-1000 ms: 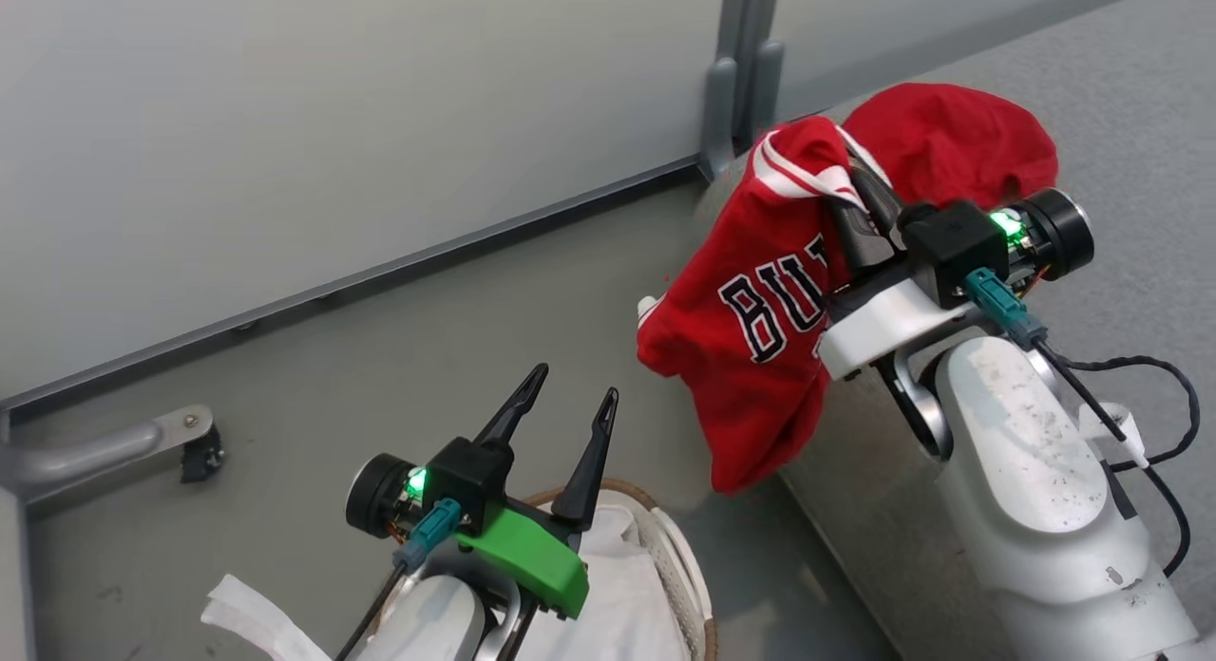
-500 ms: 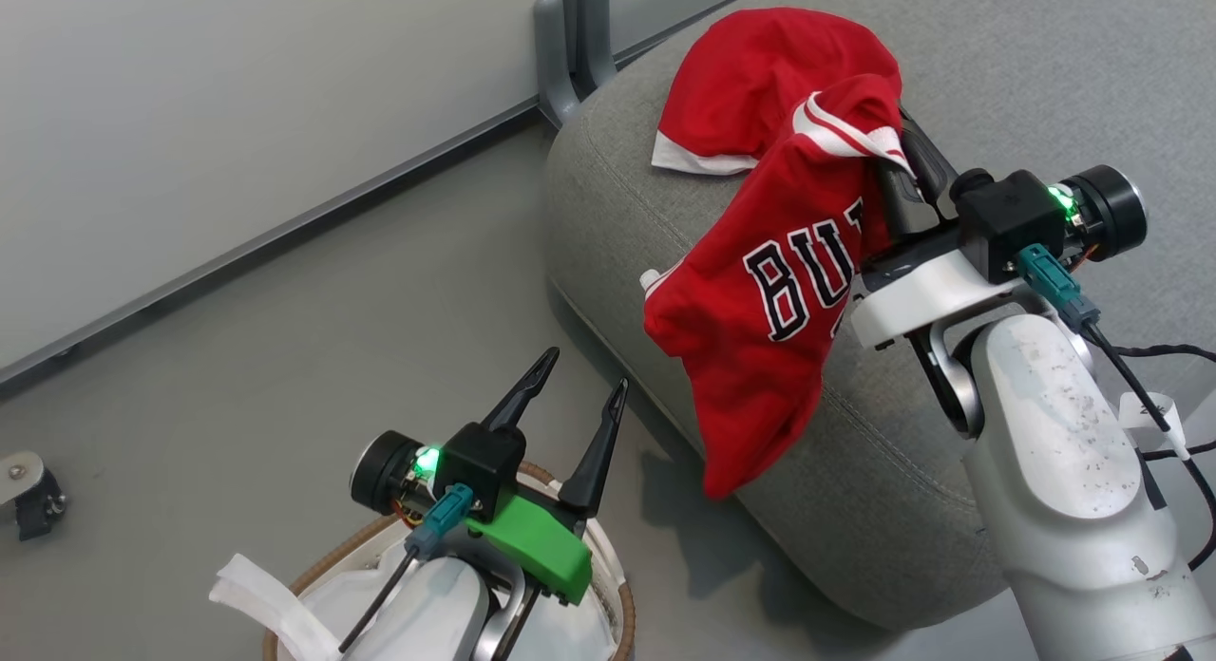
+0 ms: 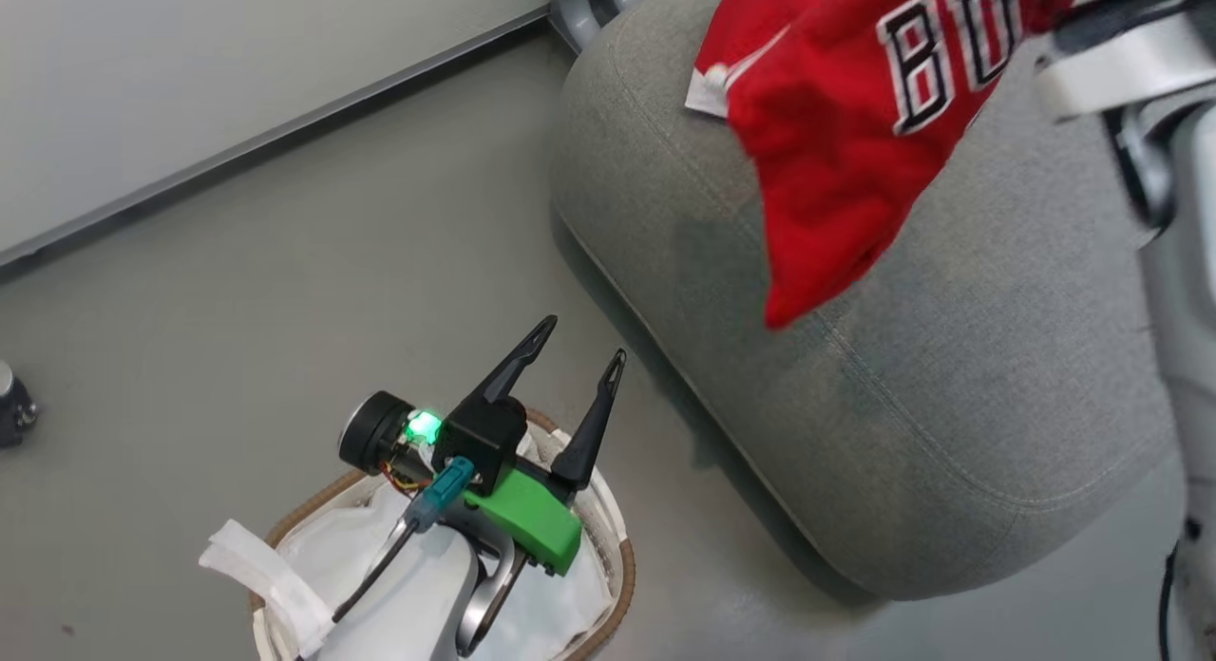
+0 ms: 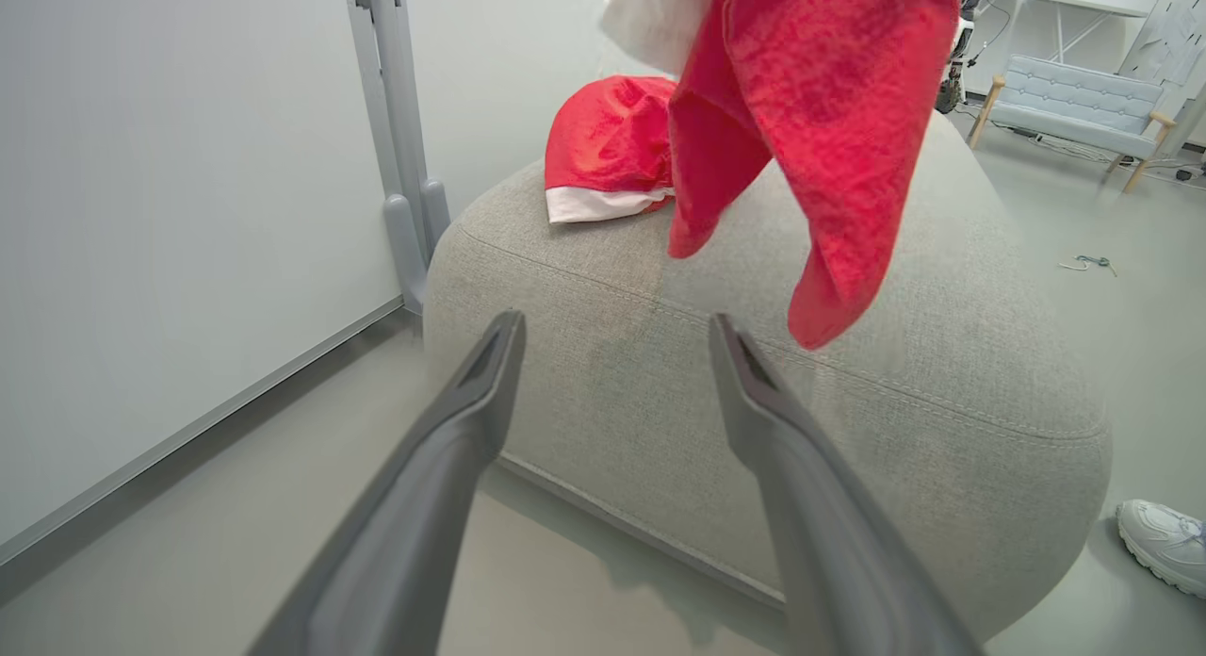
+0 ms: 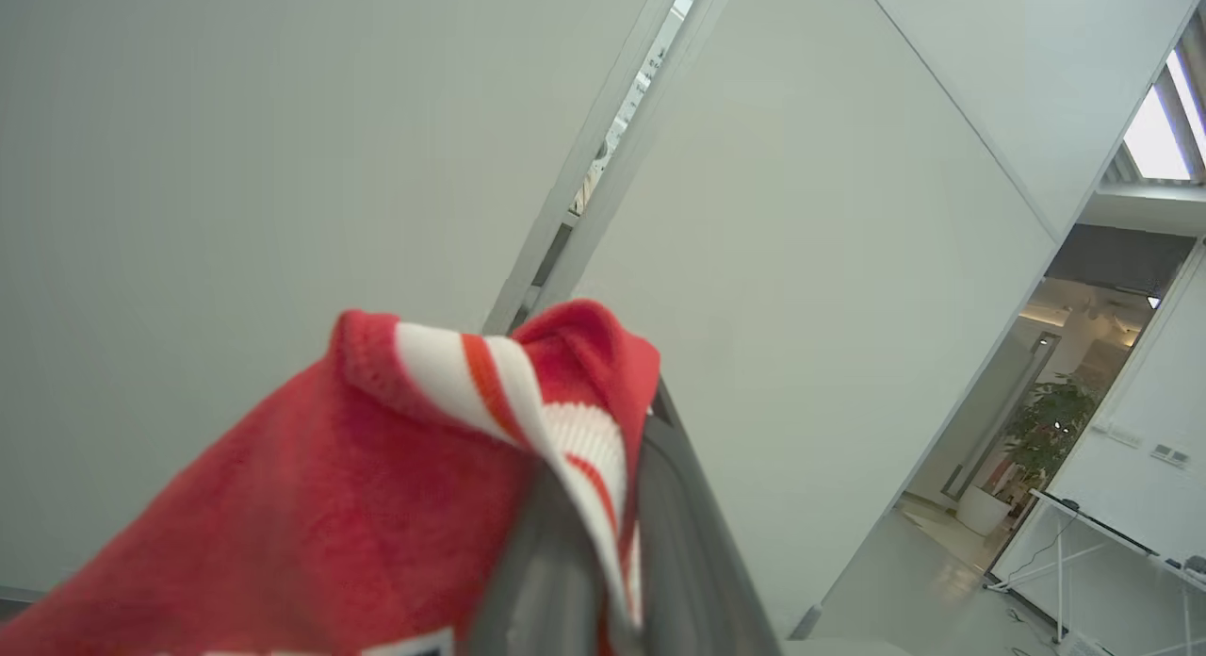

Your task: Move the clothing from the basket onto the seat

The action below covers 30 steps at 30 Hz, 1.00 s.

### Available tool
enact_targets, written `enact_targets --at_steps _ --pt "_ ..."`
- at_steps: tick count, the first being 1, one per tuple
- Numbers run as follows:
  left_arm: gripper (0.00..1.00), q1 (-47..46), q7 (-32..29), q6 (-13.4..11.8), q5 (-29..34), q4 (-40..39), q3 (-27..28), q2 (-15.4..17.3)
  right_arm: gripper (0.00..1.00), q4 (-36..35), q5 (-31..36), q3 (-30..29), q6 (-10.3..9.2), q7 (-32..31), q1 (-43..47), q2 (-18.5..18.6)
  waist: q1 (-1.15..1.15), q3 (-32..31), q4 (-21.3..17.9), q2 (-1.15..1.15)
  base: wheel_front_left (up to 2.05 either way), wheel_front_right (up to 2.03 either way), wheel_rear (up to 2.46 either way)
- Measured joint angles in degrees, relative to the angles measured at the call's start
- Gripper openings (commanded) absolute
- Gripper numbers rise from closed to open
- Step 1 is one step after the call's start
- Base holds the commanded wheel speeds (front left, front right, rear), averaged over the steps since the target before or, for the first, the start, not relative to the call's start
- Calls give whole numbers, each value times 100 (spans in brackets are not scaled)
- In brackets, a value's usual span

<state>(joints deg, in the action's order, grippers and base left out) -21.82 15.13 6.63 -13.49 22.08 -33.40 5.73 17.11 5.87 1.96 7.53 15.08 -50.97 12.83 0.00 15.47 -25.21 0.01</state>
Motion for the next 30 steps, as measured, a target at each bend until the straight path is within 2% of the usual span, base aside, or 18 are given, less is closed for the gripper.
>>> enact_targets --at_steps 9,13,15,18,21,27,30 --pt "100 -315 -1 15 99 -209 -26 145 0 694 -236 -332 0 -204 -1834 1457 0 599 439 0 0 0 0" --pt "100 -421 -42 -36 153 -408 18 286 0 1042 -241 -341 0 -253 -2103 1951 0 945 604 0 0 0 0" --pt "100 -447 -62 -57 168 -525 23 344 0 1199 -244 -390 0 -245 -2114 2085 1 1119 673 0 0 0 0" --pt "100 -498 -131 -88 227 -676 48 464 0 1477 -255 -546 0 -187 -2015 2134 1 1395 761 0 0 0 0" --pt "100 -564 -200 -116 256 -804 47 520 0 1846 -263 -777 0 -118 -1801 2012 1 1666 832 0 0 0 0" --pt "100 -615 -299 -160 304 -976 4 586 0 2407 -40 -1127 0 -10 -1348 1428 1 2148 945 0 0 0 0" --pt "100 -614 -347 -168 304 -1010 -10 626 0 2390 32 -1236 0 -8 -1104 1136 1 2307 976 0 0 0 0"
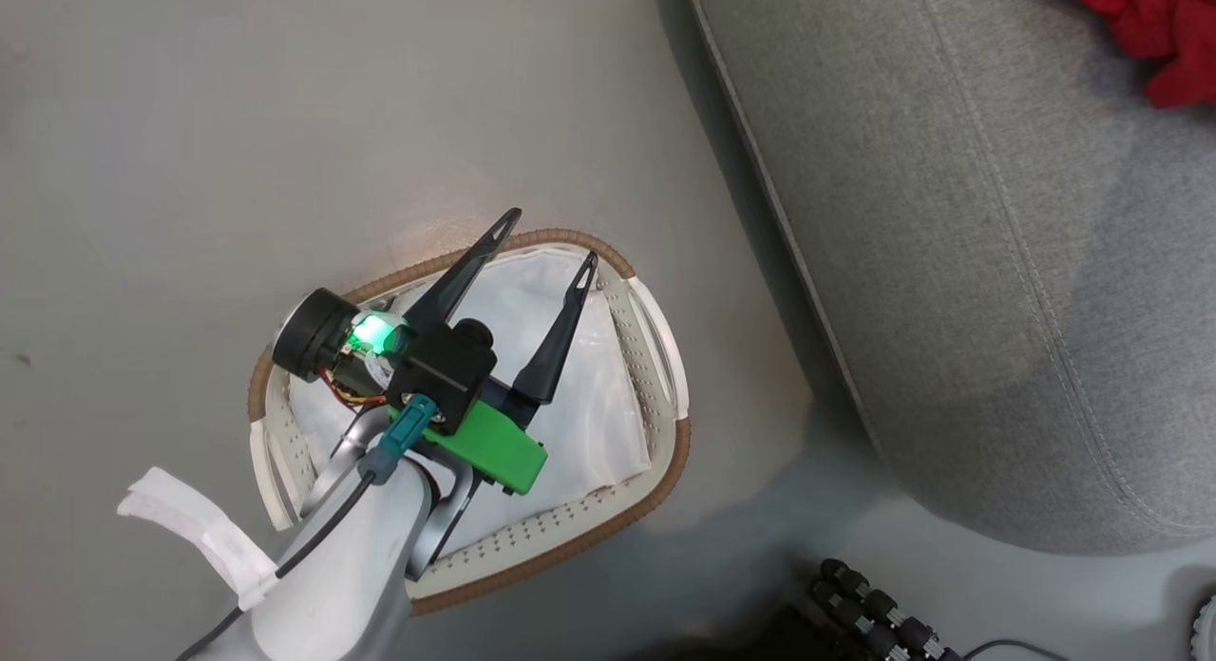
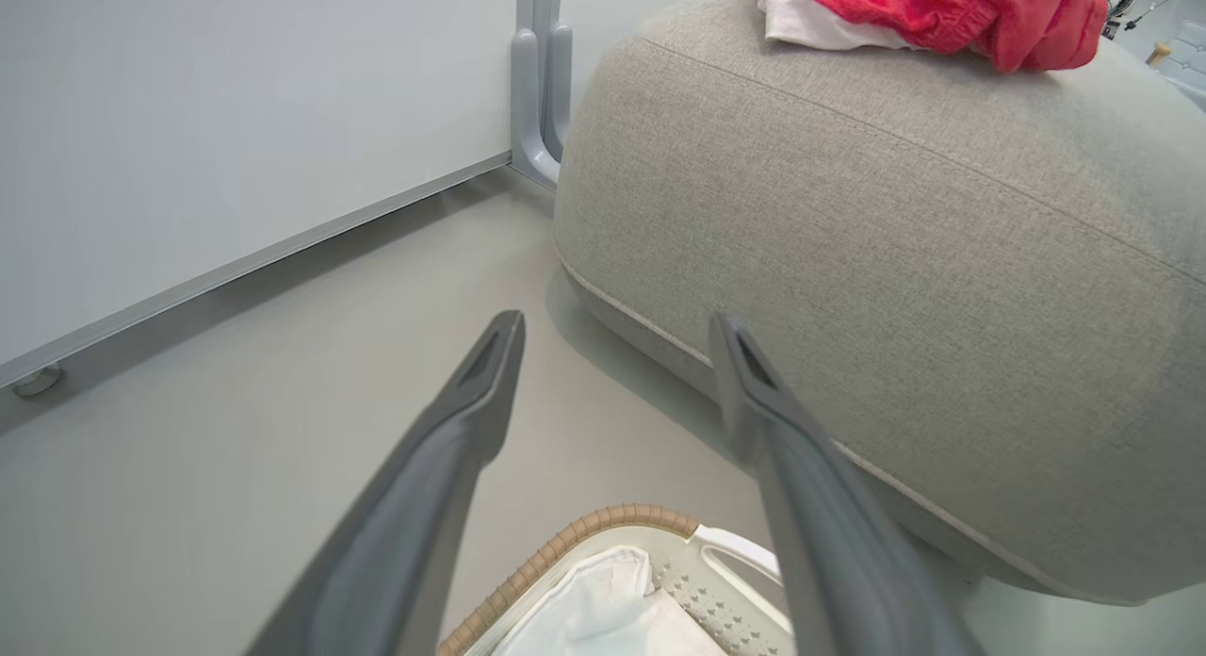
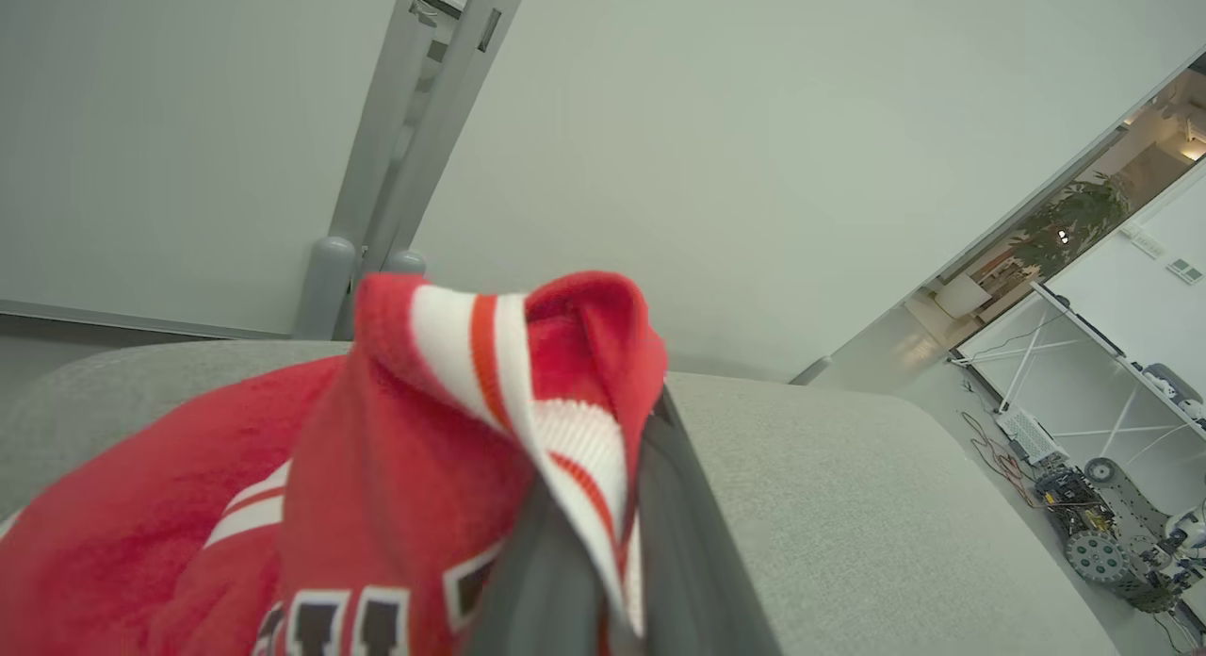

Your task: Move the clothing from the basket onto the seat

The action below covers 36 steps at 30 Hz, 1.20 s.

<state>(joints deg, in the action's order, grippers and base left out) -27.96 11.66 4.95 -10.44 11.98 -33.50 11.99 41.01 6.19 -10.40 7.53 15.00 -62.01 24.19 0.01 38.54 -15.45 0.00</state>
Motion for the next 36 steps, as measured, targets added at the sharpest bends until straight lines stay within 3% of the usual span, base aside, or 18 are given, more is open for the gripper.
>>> enact_targets --at_steps 5,6,8,9,25,36 --pt "100 1 -26 -1 -7 -19 -13 41 0 -27 118 -109 0 0 352 -286 0 100 -15 0 0 0 0" --pt "100 1 -27 -10 -10 -19 -18 45 7 -64 142 -132 0 0 404 -324 0 92 -31 0 0 0 0" --pt "100 1 -25 -18 -20 -11 -19 51 91 -131 205 -147 0 4 502 -400 0 66 -58 0 0 0 0" --pt "100 1 -20 -19 -26 8 -25 55 100 -156 250 -145 0 7 570 -461 0 39 -71 0 0 0 0" --pt "100 243 307 -194 -419 475 187 -259 100 -698 352 134 0 8 2015 -665 -1 -1040 -153 0 0 0 0" --pt "100 711 337 -299 -697 517 738 -630 100 -902 319 532 0 8 2139 -653 -2 -2099 48 0 0 0 0"
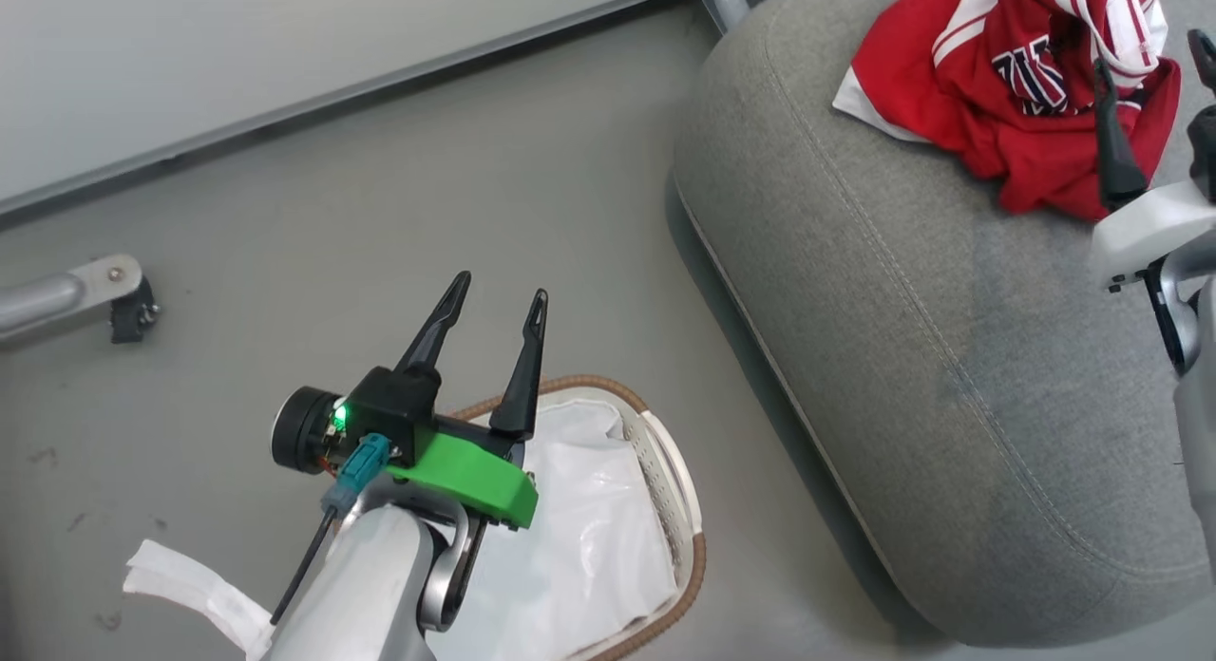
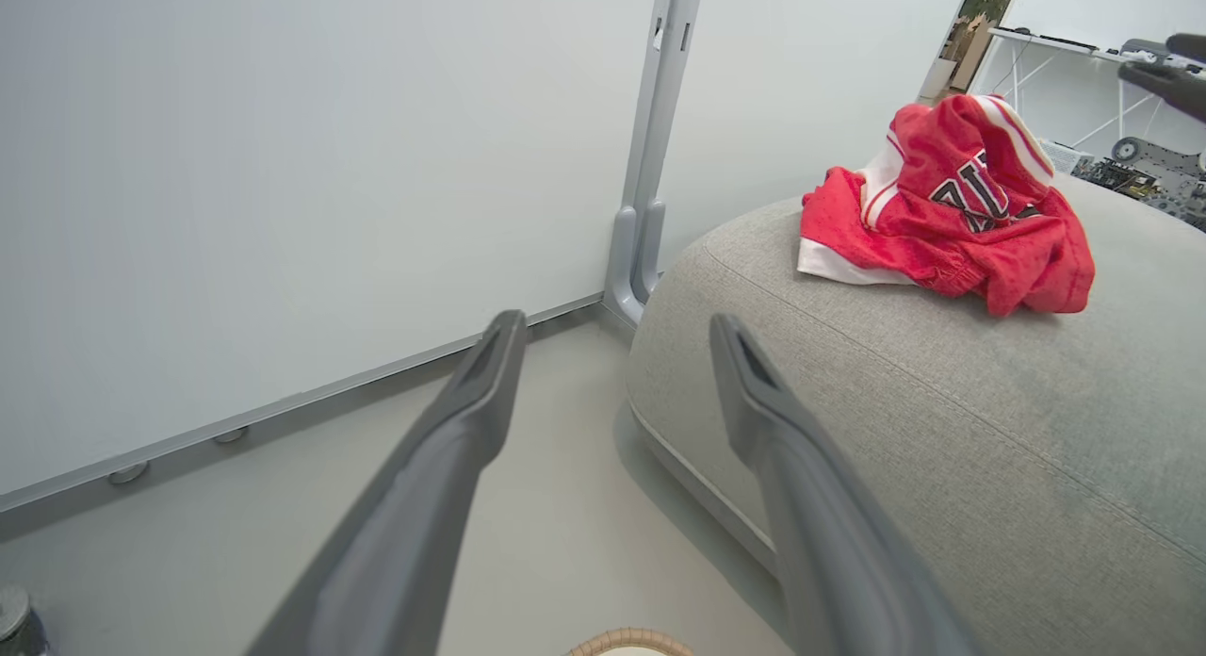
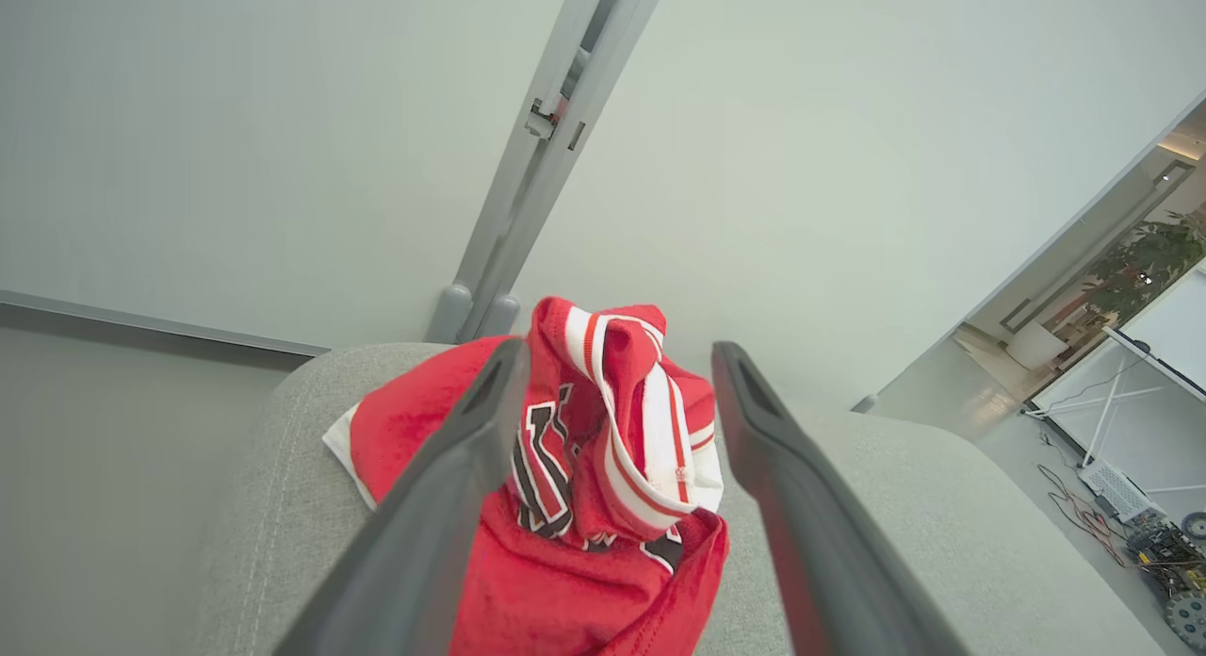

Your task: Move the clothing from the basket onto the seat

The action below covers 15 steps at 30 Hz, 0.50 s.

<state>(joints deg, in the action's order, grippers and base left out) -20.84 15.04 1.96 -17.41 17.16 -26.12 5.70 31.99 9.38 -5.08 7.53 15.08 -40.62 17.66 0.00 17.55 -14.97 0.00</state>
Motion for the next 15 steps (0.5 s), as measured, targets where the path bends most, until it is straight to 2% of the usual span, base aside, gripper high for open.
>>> enact_targets --at_steps 7,15 --pt "100 408 1 -81 31 92 453 -129 100 -145 -241 73 0 0 56 -450 0 -580 352 0 0 0 0" --pt "100 889 9 -149 -47 141 1106 -221 100 -378 -442 135 0 0 720 -1177 0 -1081 835 0 0 0 0"
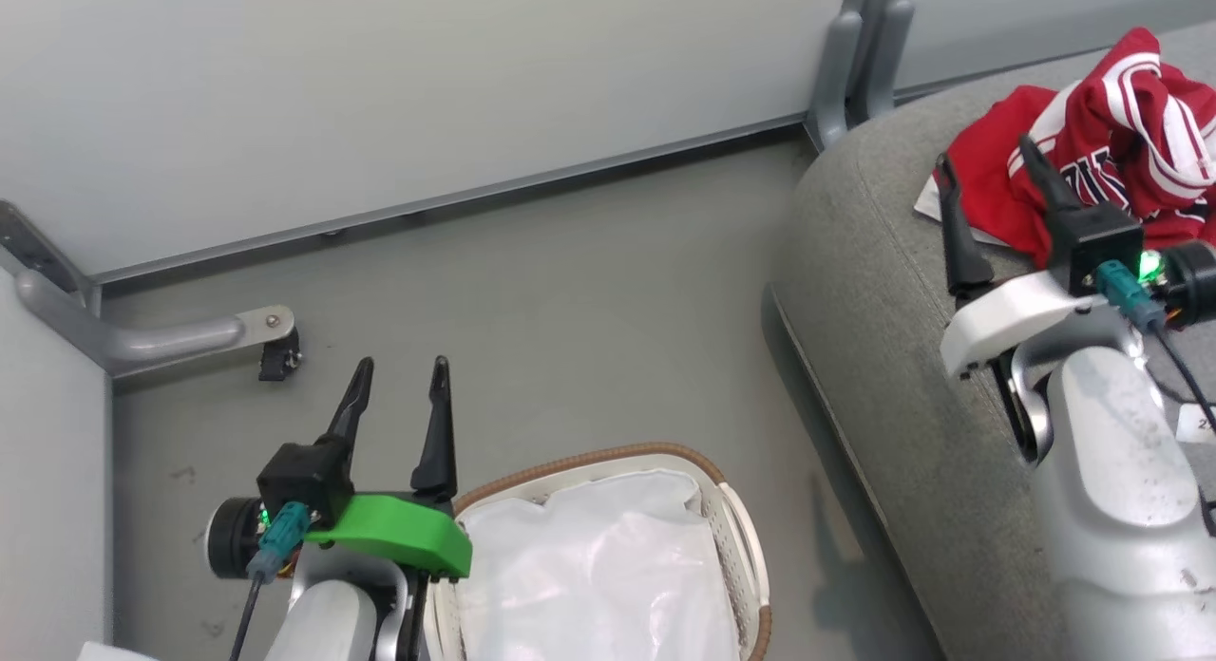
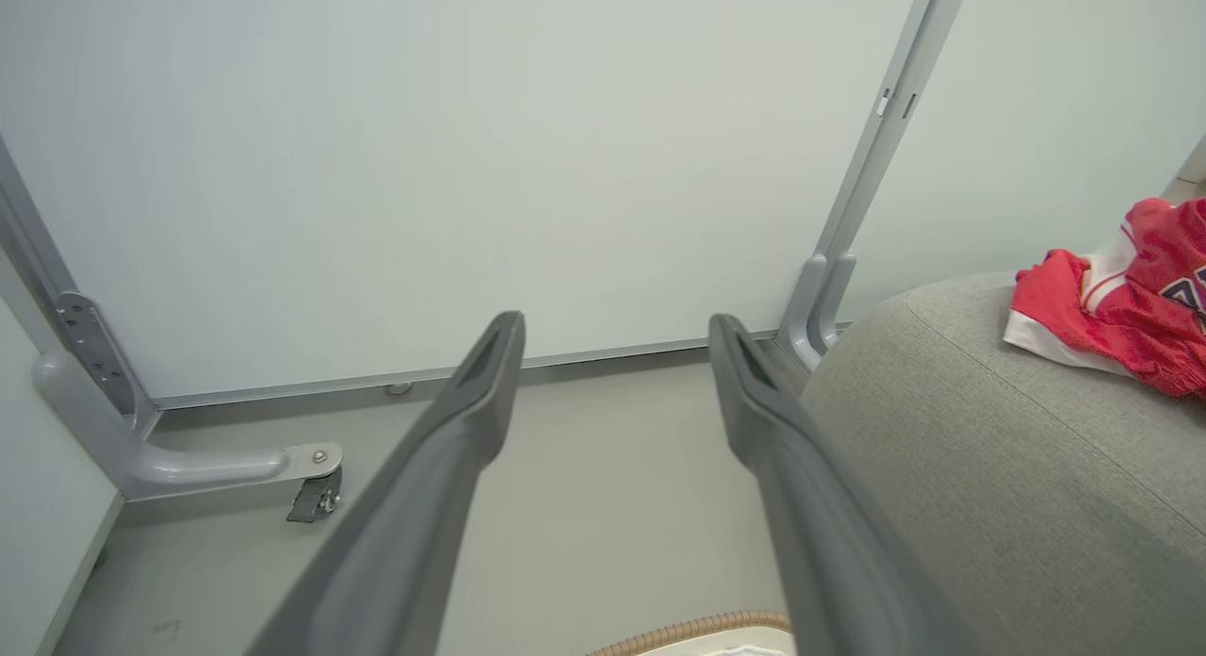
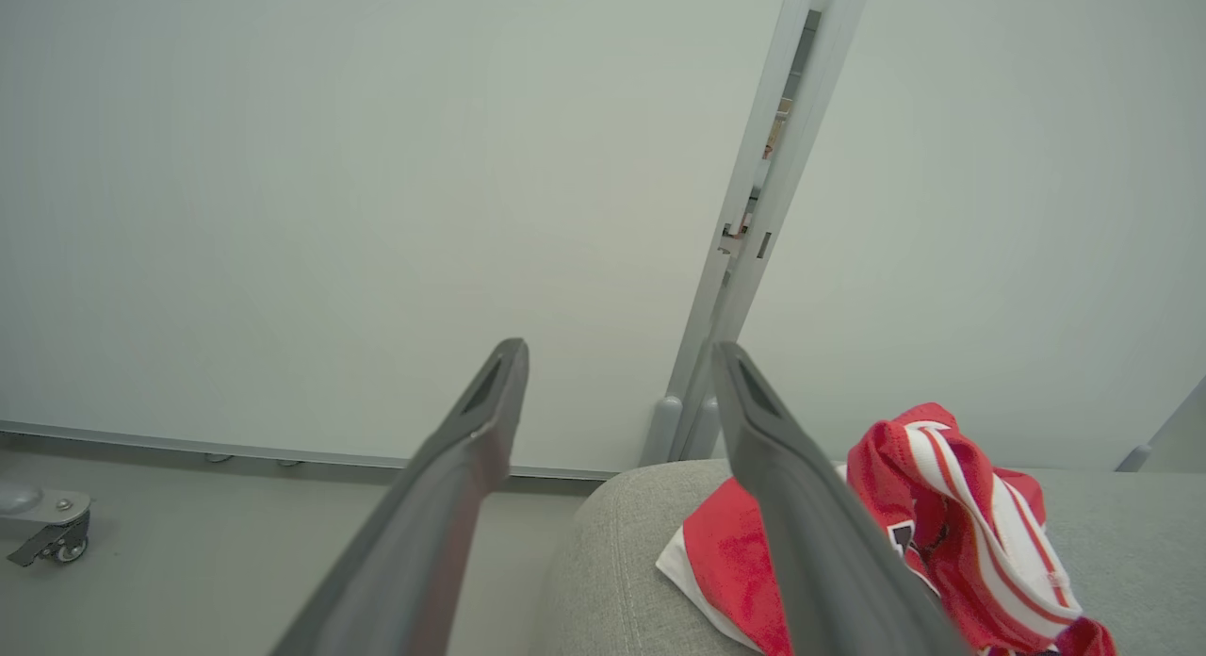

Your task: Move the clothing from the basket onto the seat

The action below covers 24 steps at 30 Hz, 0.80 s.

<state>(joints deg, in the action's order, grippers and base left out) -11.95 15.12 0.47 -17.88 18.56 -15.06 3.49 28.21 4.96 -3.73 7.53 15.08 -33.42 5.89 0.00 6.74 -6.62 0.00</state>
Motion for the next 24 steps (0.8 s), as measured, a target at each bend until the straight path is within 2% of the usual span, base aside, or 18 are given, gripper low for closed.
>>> enact_targets --at_steps 6,14,19,24 --pt "100 491 0 -73 47 -202 546 -22 100 -274 -203 71 0 0 794 -287 0 -334 290 0 0 0 0" --pt "100 1140 0 -13 98 -475 1072 -42 100 -521 -770 433 0 0 1677 -314 0 -616 541 0 0 0 0" --pt "100 1468 0 48 57 -520 1176 -52 100 -666 -1013 566 0 0 2160 -311 0 -706 598 0 0 0 0" --pt "100 1582 0 40 -19 -520 1042 -56 100 -777 -1055 582 0 0 2498 -312 0 -749 633 0 0 0 0"
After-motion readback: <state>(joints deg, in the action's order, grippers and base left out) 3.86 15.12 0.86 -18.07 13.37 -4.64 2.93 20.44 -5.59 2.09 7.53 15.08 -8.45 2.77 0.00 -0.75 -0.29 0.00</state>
